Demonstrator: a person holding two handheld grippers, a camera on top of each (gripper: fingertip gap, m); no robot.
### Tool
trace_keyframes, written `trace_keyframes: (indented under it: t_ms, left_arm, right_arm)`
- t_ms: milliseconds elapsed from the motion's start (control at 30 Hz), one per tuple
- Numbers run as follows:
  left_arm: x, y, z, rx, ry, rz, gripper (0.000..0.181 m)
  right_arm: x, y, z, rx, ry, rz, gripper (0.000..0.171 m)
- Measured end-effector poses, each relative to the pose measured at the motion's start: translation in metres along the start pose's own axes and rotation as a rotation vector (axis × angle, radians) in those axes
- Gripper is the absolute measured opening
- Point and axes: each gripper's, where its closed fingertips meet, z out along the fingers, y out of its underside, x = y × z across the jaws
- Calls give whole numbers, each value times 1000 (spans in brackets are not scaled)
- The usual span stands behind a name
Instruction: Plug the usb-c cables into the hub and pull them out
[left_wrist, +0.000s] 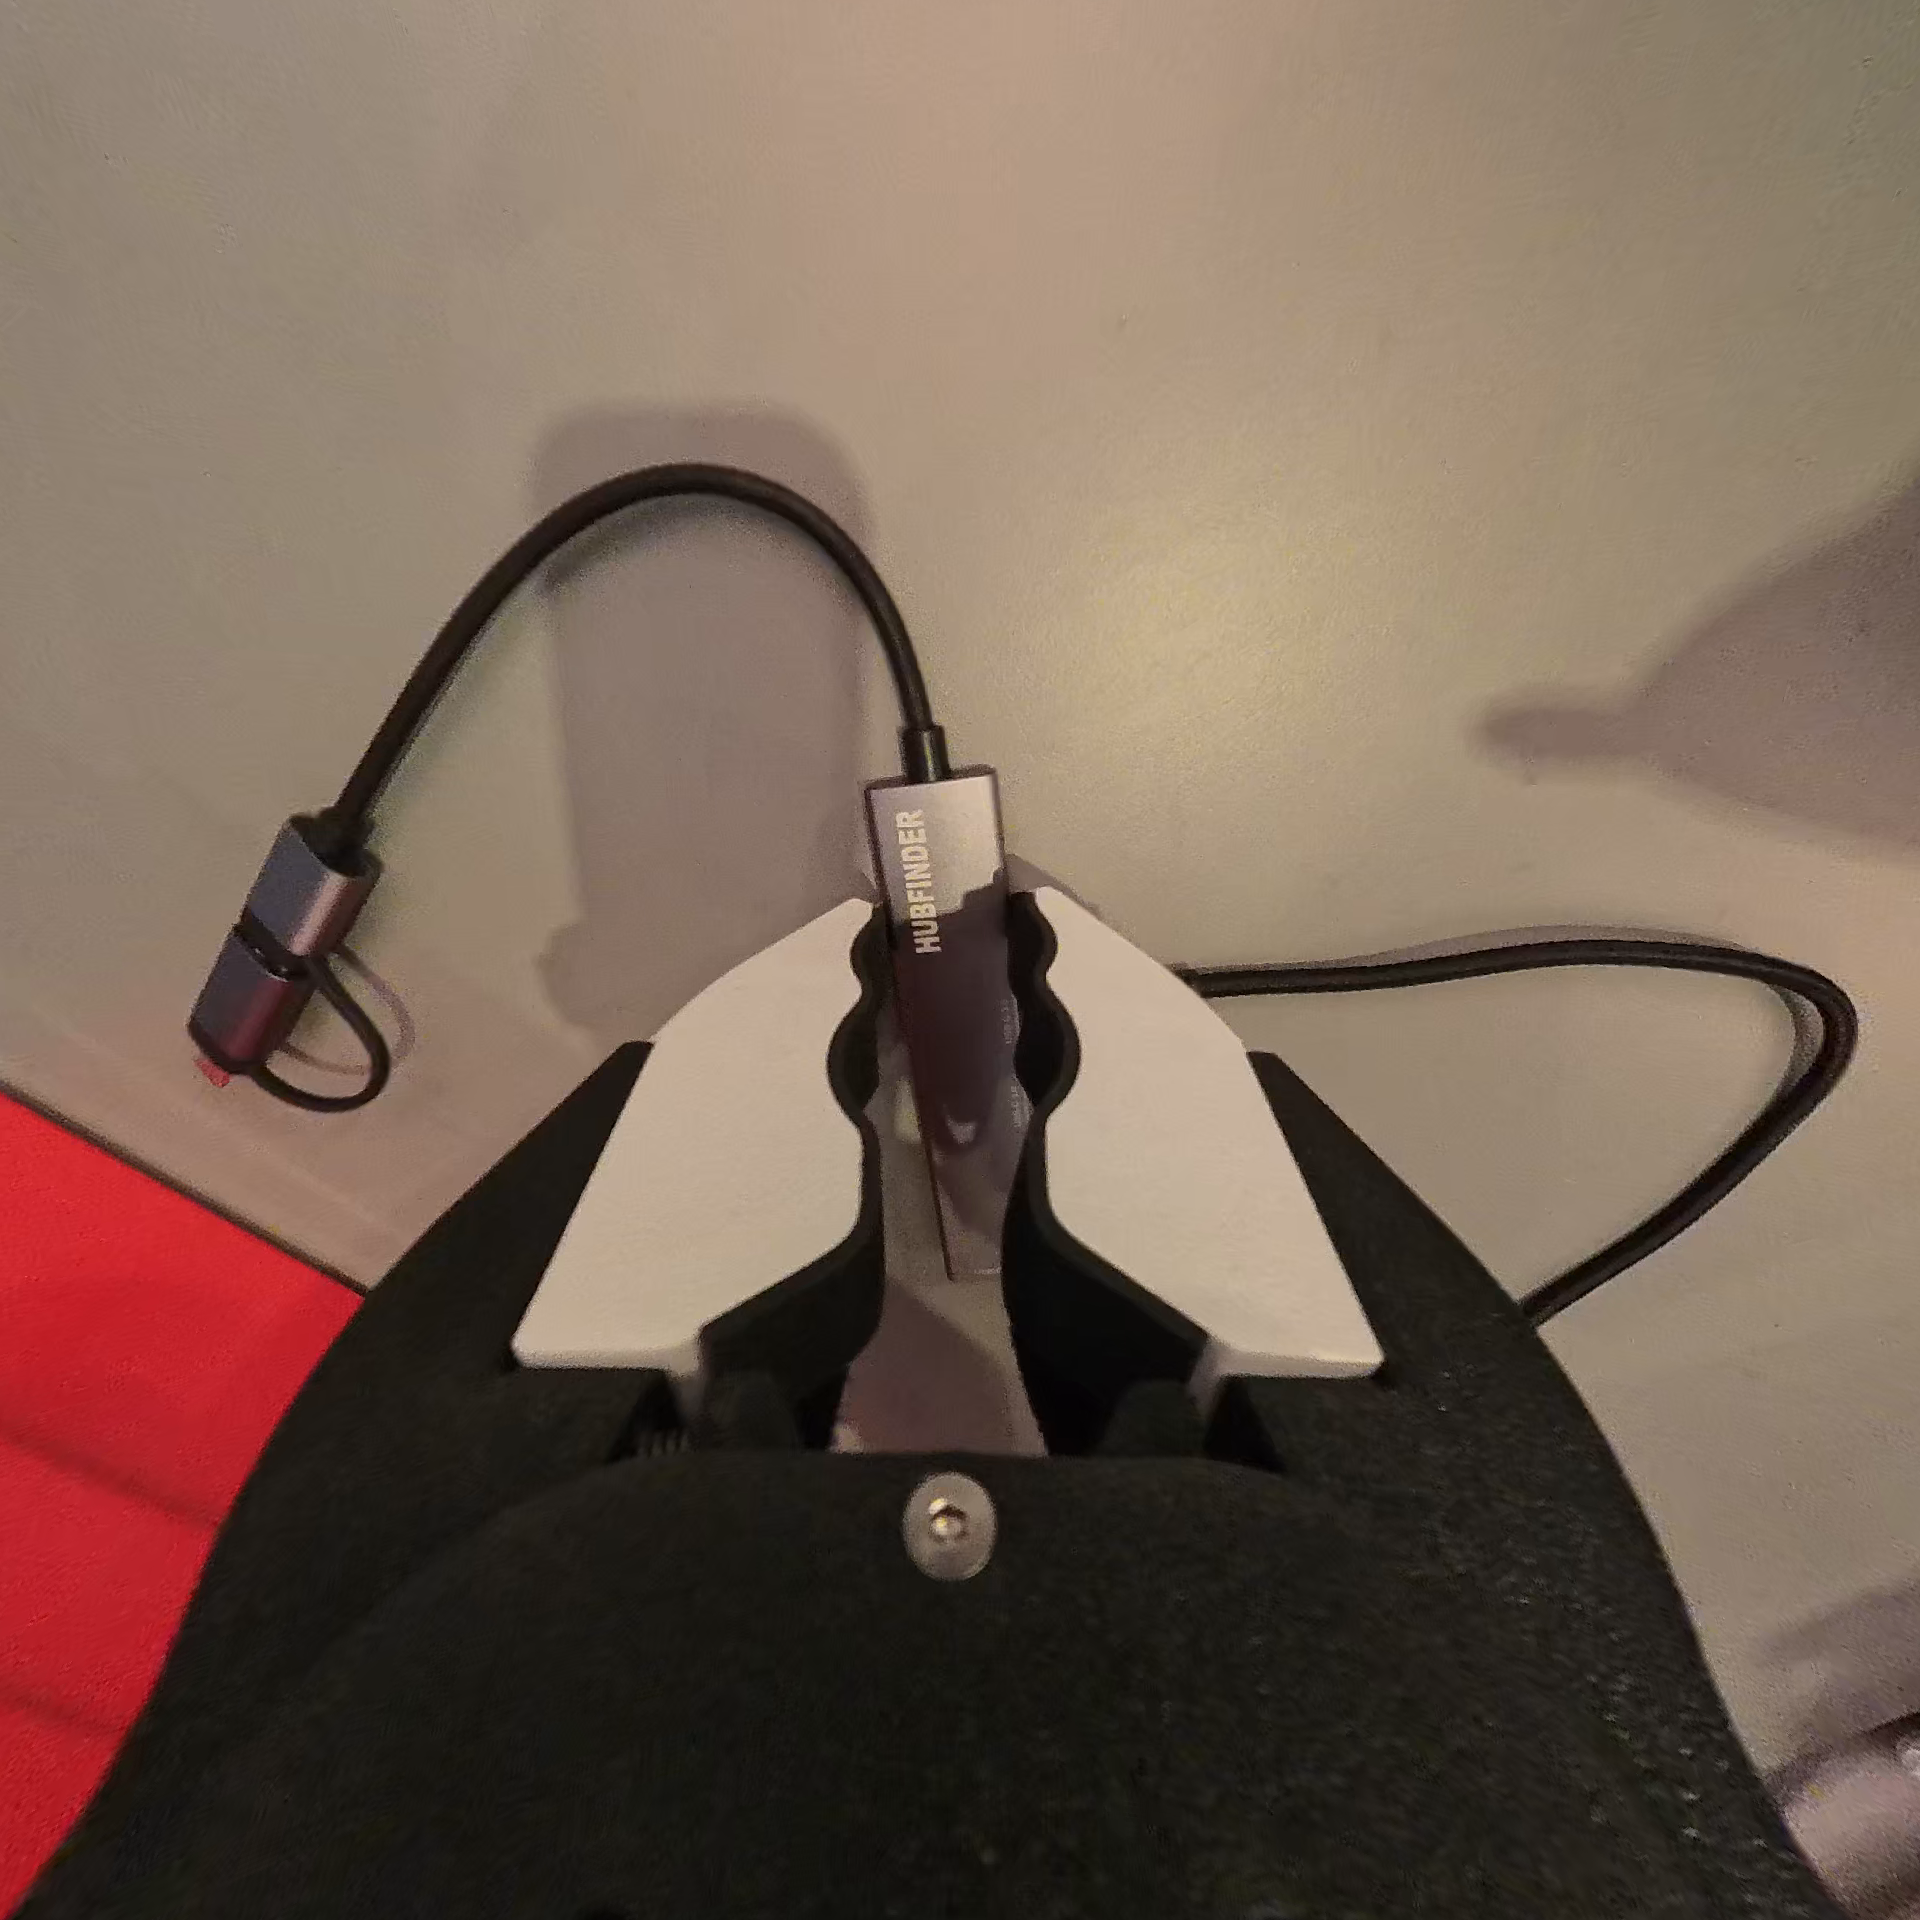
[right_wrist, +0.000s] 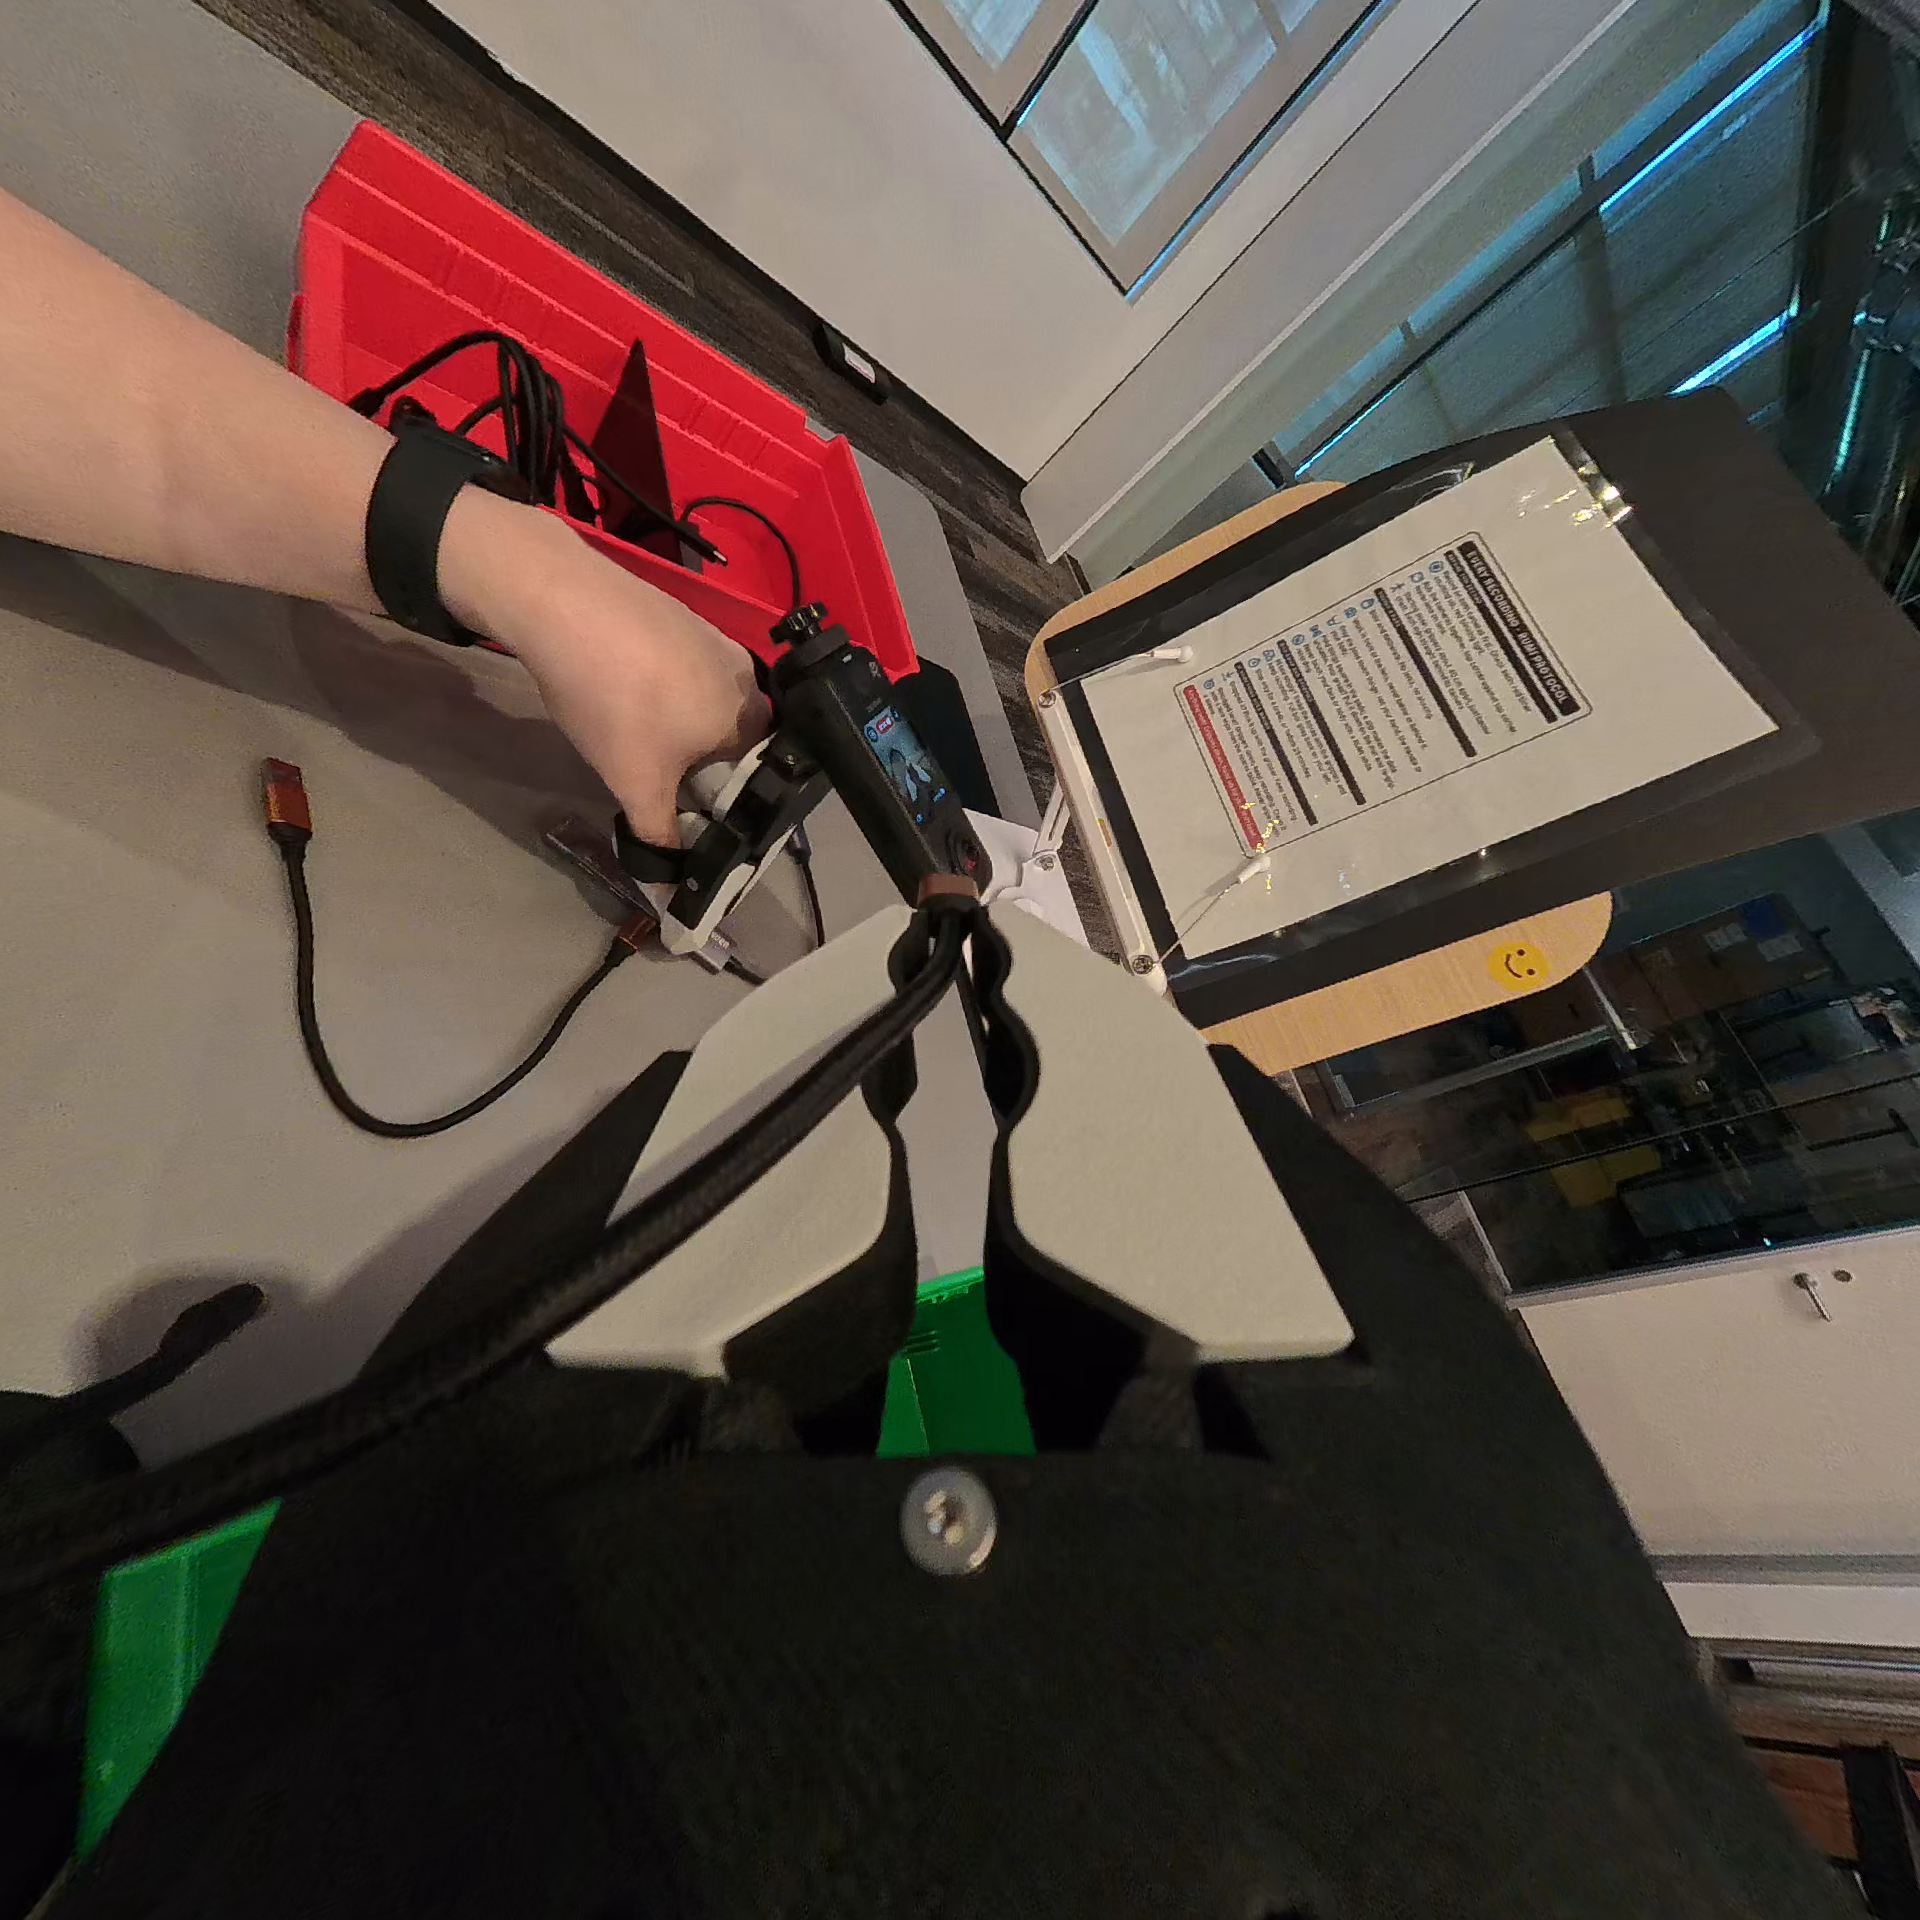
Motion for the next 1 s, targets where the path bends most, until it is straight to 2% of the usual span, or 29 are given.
trace_keyframes:
  t_ms: [167, 267, 367, 500, 667, 800, 1000]
  left_arm:
    - [3, 5, -3, 14, 20, 33, 22]
    - [2, 1, -22, 102, 14, 57, 22]
    - [2, -15, -61, 299, 31, 67, 22]
    - [8, -37, -125, 647, 122, 83, 22]
    - [5, -36, -195, 961, 200, 61, 22]
    - [2, -23, -237, 1094, 269, 49, 22]
    - [16, -4, -277, 1203, 501, 53, 21]
  right_arm:
    - [-1, 2, 3, -12, -4, -2, 9]
    - [-1, 1, 6, -14, -3, -7, 9]
    - [-2, -1, 10, -11, 0, -21, 9]
    - [3, -8, 16, 4, 49, -52, 9]
    - [17, -17, 19, 47, 140, -46, 8]
    - [19, -16, 31, 36, 166, -56, 8]
    - [-11, -35, 69, 91, 88, -149, 8]
